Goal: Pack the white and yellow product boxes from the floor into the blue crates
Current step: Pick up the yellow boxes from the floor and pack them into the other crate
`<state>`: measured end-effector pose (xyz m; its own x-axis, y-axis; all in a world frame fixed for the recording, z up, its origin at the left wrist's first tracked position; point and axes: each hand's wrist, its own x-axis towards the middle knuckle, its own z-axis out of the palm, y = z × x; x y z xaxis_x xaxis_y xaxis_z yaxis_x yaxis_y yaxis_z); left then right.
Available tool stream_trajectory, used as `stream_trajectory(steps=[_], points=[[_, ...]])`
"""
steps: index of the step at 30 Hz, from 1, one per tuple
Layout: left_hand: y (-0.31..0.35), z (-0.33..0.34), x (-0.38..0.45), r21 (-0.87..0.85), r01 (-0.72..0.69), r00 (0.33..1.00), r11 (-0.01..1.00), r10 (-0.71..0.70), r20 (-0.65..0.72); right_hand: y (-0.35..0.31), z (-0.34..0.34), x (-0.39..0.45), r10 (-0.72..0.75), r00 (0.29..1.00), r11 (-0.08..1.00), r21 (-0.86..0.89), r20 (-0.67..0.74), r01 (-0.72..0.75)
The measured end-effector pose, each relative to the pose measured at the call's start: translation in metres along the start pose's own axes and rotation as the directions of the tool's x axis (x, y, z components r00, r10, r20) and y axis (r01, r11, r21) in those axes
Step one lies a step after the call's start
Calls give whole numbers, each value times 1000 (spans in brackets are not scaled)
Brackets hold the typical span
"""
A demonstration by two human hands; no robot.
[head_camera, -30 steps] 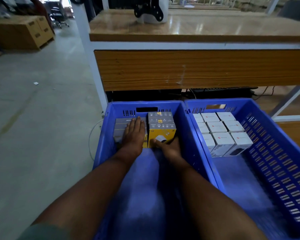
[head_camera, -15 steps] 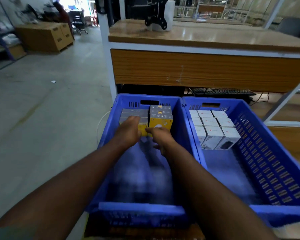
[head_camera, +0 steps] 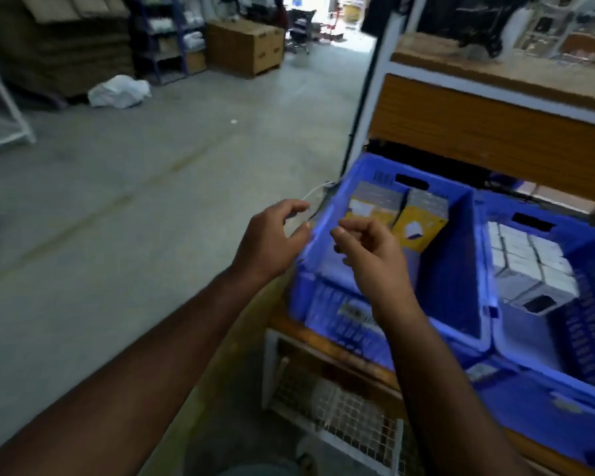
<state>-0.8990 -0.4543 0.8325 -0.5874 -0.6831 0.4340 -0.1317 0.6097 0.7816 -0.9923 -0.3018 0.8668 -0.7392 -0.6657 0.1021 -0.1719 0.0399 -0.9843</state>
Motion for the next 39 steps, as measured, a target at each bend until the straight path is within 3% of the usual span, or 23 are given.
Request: stream_trajectory(steps=[5, 11, 14, 19, 23, 26, 33, 39], points=[[-58, -128, -146, 55, 192, 973, 980, -183, -137, 10, 132, -109, -54, 966, 996, -55, 254, 70], [-141, -295, -385, 35, 523, 810, 852, -484, -330, 49, 318, -274, 73, 823, 985, -168, 563, 28], [-145, -363, -520, -56, 669, 648, 741, -619, -443, 57, 399, -372, 138, 669, 975, -219, 730, 39], [-124, -443, -695, -233, 792, 305, 565, -696, -650, 51, 506, -529, 205, 297, 964, -245, 933, 105], [-117, -486, -795, -357, 804, 50, 475, -653, -756, 55, 579, -638, 208, 50, 965, -213, 977, 153], [-118, -519, -859, -412, 819, -83, 400, -627, -775, 64, 628, -716, 222, -98, 960, -200, 970, 197], [-143, -622, -1002, -527, 823, -341, 210, -559, -756, 88, 758, -878, 306, -307, 910, -182, 901, 374], [-140, -698, -1103, -641, 756, -513, 131, -490, -705, 66, 844, -1023, 322, -441, 878, -91, 838, 469]])
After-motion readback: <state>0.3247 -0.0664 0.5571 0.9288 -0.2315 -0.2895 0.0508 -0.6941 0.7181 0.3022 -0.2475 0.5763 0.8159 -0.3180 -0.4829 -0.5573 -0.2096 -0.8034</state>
